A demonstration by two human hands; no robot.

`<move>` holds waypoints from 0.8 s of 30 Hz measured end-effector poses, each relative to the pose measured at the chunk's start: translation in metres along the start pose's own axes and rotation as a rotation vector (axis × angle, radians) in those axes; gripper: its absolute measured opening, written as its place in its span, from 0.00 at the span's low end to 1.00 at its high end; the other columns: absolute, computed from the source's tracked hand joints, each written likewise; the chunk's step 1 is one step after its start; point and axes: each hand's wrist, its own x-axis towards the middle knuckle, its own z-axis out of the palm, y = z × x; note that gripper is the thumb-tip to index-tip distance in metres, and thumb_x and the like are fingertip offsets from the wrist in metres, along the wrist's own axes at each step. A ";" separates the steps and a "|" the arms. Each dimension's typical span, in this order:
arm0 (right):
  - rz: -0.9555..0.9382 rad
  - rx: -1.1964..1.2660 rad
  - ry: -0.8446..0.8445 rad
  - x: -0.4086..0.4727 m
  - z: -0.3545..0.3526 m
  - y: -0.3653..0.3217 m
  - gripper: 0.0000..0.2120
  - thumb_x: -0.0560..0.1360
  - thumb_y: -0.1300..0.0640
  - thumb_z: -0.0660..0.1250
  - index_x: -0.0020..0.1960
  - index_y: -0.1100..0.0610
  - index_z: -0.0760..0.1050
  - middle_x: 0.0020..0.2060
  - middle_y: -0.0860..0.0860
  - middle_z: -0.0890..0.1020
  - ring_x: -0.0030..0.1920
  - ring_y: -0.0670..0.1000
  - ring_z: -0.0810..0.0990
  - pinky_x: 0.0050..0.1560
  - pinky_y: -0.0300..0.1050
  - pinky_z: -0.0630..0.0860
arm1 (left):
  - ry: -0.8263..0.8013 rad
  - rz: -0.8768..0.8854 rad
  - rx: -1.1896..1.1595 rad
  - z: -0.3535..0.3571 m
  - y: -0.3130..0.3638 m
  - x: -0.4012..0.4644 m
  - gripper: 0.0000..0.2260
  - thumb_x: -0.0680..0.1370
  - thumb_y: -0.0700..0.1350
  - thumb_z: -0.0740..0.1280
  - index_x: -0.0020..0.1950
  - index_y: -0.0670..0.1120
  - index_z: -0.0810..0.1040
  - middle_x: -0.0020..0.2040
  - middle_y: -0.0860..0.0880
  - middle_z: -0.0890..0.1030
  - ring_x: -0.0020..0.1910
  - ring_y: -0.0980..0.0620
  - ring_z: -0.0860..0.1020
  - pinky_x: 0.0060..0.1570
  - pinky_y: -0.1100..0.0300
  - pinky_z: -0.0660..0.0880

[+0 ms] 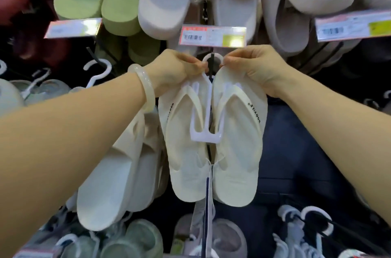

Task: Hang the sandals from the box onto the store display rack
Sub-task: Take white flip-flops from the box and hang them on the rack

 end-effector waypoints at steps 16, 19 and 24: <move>-0.197 -0.775 0.079 -0.028 0.018 0.052 0.25 0.76 0.45 0.52 0.66 0.56 0.71 0.67 0.56 0.72 0.69 0.56 0.67 0.69 0.53 0.63 | 0.127 -0.021 0.784 0.033 -0.040 -0.010 0.27 0.78 0.62 0.53 0.74 0.53 0.59 0.74 0.43 0.60 0.72 0.40 0.59 0.71 0.44 0.56; -0.157 -0.860 -0.055 -0.044 0.015 0.055 0.36 0.71 0.36 0.43 0.67 0.54 0.71 0.71 0.56 0.67 0.74 0.56 0.59 0.73 0.56 0.55 | -0.016 0.083 0.844 0.032 -0.054 -0.038 0.30 0.77 0.64 0.54 0.76 0.56 0.51 0.78 0.44 0.49 0.76 0.42 0.47 0.74 0.44 0.46; -0.095 -0.982 -0.124 -0.073 0.012 0.035 0.30 0.77 0.39 0.46 0.69 0.57 0.67 0.73 0.58 0.63 0.76 0.56 0.53 0.76 0.52 0.47 | -0.158 0.100 0.898 0.023 -0.051 -0.073 0.35 0.75 0.63 0.59 0.77 0.54 0.48 0.78 0.42 0.45 0.77 0.42 0.43 0.74 0.43 0.46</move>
